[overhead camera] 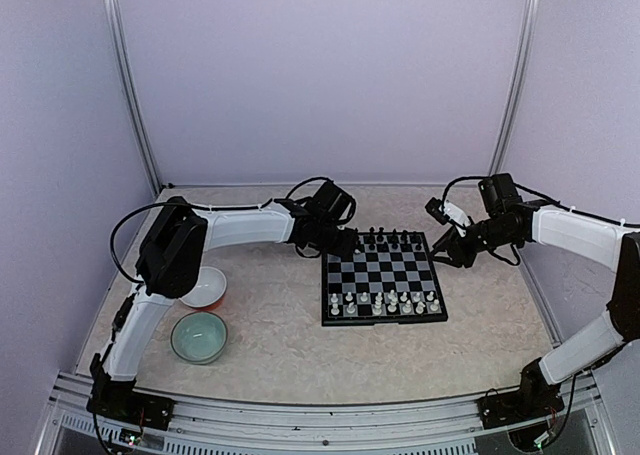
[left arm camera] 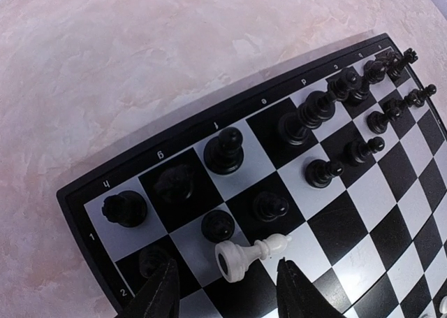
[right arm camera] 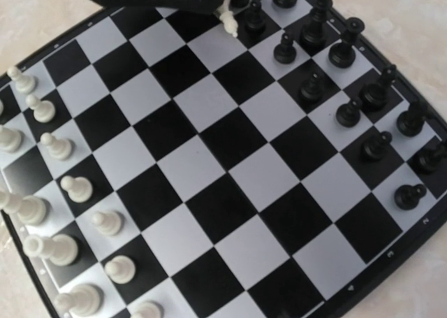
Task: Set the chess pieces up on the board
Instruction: Move the bishop to the chessboard.
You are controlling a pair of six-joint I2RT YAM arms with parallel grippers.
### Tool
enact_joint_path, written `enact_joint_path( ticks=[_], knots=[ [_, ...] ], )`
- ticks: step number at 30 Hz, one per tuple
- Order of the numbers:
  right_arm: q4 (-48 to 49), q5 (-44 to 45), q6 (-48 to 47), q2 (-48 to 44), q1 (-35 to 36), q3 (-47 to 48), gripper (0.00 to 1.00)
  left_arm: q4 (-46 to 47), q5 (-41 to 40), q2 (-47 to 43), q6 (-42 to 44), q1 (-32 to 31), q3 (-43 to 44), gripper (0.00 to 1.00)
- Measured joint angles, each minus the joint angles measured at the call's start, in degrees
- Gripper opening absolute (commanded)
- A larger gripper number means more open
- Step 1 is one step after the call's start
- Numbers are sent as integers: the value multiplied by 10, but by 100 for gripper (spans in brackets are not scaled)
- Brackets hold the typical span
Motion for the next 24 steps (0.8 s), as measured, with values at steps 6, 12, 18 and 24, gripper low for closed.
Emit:
enact_joint_path(
  ticks=[6, 12, 18, 24],
  knots=[
    [0, -1, 0, 0, 0, 0, 32, -5, 1, 3, -4, 0, 0, 48],
    [-1, -2, -2, 0, 0, 0, 32, -5, 0, 3, -5, 0, 0, 44],
    [-1, -5, -2, 0, 0, 0, 32, -5, 4, 3, -6, 0, 0, 41],
    [-1, -8, -2, 0, 0, 0, 32, -6, 9, 3, -6, 0, 2, 38]
  ],
)
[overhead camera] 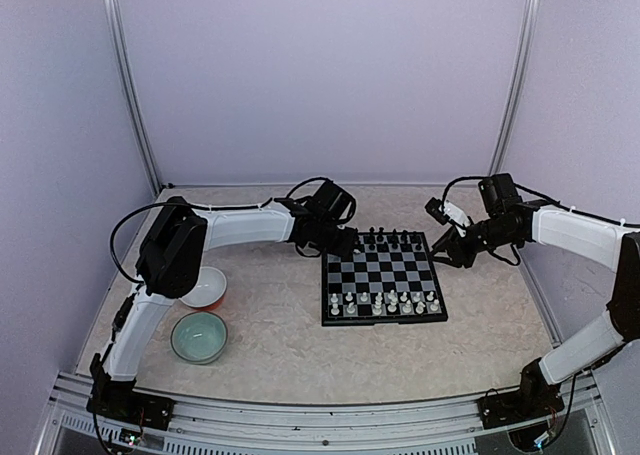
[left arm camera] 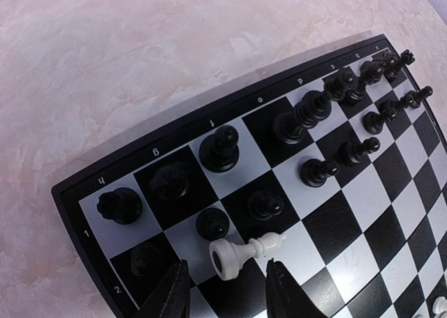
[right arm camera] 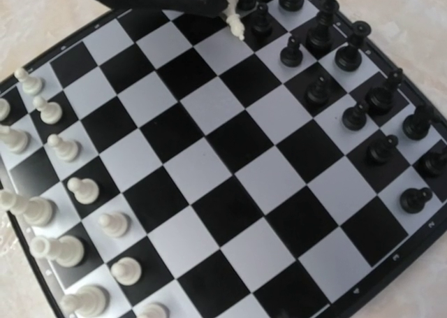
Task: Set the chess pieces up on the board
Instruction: Move the bishop to the chessboard.
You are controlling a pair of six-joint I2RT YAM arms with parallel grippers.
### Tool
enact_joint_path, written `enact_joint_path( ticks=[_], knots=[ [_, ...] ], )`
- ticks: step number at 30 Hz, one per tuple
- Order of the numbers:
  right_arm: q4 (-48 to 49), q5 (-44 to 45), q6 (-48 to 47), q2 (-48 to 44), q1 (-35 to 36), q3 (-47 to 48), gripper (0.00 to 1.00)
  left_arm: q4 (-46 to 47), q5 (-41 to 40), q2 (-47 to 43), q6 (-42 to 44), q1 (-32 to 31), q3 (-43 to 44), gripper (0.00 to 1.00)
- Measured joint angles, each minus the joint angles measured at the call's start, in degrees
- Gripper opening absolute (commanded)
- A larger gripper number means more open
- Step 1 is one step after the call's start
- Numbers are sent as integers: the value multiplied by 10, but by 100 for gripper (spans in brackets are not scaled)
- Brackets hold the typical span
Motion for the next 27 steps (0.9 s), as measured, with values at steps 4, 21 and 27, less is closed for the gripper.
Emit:
enact_joint_path(
  ticks=[4, 21, 27],
  knots=[
    [0, 0, 0, 1, 0, 0, 32, -2, 5, 0, 0, 0, 12, 37],
    [-2, -2, -1, 6, 0, 0, 31, -11, 11, 23, -2, 0, 45, 37],
    [-2, -2, -2, 6, 0, 0, 31, -16, 12, 30, -2, 0, 50, 34]
  ],
)
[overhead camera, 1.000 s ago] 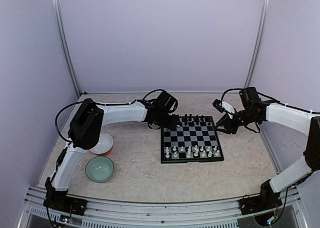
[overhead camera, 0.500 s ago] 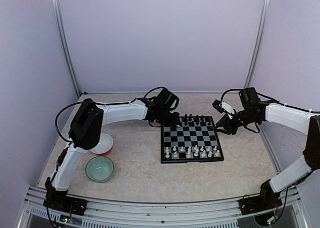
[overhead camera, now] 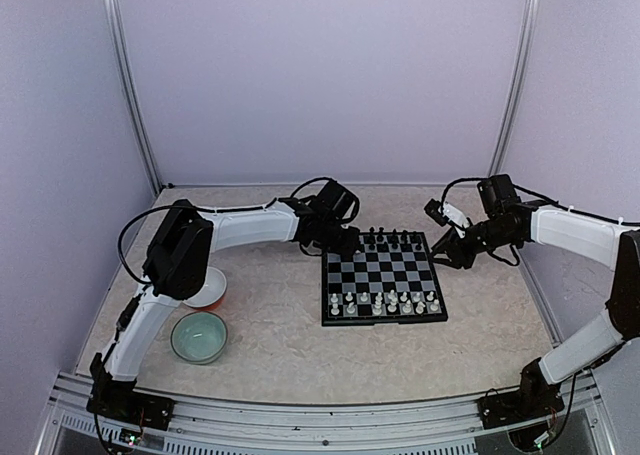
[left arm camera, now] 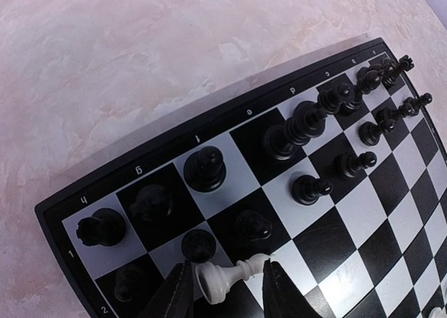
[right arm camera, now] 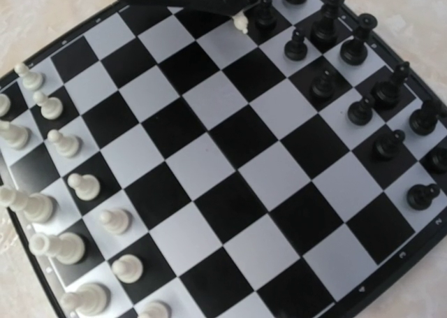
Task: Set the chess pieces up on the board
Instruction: Move the bishop to the chessboard.
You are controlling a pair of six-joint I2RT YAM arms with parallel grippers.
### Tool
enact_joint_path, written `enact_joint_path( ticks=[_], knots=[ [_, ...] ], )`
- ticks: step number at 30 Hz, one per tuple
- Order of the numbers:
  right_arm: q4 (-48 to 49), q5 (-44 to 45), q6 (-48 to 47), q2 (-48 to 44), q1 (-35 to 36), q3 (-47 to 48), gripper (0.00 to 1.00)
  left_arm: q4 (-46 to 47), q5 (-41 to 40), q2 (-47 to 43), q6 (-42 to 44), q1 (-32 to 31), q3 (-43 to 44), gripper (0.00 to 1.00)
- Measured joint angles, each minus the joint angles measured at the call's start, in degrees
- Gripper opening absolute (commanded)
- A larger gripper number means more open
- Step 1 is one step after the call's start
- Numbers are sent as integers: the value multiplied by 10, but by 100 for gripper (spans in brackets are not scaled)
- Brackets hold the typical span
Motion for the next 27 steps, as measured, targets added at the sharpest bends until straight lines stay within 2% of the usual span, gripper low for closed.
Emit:
enact_joint_path(
  ticks=[17, 27],
  knots=[
    [0, -1, -1, 1, 0, 0, 31, 3, 6, 3, 0, -2, -9, 16],
    [-2, -4, -5, 5, 0, 0, 31, 22, 6, -11, 2, -9, -36, 14]
  ],
)
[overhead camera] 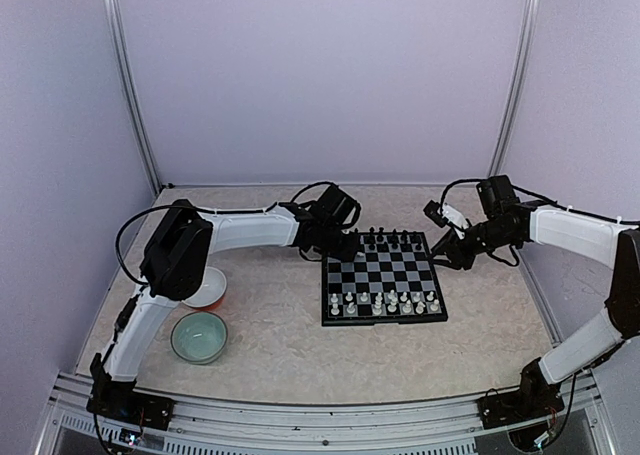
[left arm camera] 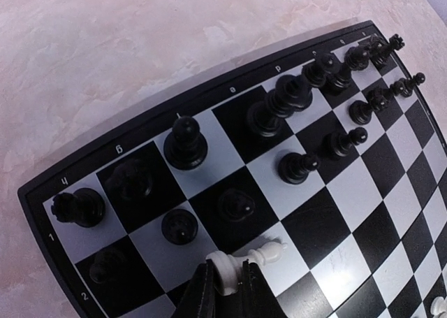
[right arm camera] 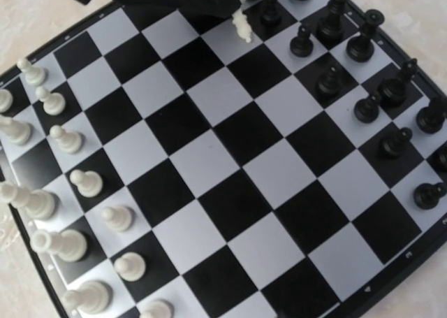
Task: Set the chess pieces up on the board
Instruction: Move the bishop to the chessboard, then pick up the bishop from the chessboard.
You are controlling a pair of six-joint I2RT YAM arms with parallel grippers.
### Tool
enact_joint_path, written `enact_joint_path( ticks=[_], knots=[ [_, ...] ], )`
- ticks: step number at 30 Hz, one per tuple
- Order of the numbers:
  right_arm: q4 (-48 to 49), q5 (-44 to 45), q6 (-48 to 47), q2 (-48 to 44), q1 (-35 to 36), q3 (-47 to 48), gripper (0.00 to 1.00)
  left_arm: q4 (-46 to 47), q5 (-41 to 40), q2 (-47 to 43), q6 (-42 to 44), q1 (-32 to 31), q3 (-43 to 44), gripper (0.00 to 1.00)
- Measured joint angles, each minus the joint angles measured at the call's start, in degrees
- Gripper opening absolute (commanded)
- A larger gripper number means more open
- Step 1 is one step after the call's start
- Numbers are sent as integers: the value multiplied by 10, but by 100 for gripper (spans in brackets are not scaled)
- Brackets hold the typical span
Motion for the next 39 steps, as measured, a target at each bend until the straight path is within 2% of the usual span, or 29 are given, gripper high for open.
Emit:
enact_joint_path(
  ticks=[8, 16, 27, 39],
  knots=[
    [-5, -11, -5, 6, 0, 0, 31, 19, 6, -59, -2, -22, -93, 14],
    [-17, -49, -9, 7, 7, 0, 33, 69, 62, -128, -38, -36, -202, 14],
    [17, -71, 61, 52, 26, 68, 36, 182, 125, -172, -121, -28, -255, 15],
    [34, -54, 82, 121, 114, 136, 38, 276, 195, -193, -204, -16, -283, 15]
  ],
)
